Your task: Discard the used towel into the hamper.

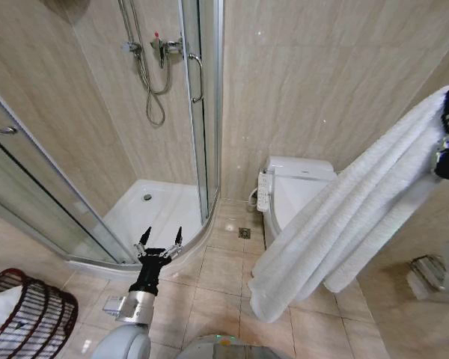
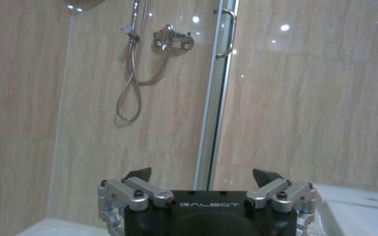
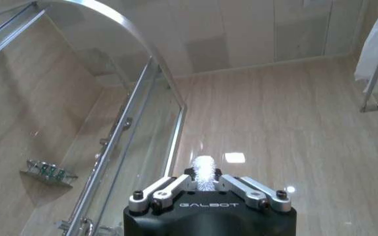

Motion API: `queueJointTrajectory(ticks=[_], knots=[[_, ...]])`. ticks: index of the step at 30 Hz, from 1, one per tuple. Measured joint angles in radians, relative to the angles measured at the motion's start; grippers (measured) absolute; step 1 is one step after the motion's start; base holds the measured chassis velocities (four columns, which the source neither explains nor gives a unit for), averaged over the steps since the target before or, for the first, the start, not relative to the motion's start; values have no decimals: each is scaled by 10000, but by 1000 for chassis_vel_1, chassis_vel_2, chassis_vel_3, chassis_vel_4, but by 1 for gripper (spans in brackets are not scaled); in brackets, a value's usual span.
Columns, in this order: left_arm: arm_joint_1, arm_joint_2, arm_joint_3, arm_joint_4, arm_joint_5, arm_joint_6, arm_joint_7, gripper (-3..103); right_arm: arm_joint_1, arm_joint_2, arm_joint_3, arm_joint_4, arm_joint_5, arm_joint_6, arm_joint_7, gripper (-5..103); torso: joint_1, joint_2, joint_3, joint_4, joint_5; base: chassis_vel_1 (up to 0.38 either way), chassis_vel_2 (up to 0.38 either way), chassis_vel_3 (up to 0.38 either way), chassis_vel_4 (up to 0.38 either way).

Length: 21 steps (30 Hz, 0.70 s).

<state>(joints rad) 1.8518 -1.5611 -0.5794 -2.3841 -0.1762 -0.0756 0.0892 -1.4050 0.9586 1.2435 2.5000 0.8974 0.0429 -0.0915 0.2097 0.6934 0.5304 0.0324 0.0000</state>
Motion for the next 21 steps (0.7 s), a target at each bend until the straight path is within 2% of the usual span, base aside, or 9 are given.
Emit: queueJointTrajectory(ticks=[21], knots=[[0,0,0,0,0,0,0,100,-46,99,-314,0,-37,-51,-6,5,374,895,520,0,0,0,0,0,0]])
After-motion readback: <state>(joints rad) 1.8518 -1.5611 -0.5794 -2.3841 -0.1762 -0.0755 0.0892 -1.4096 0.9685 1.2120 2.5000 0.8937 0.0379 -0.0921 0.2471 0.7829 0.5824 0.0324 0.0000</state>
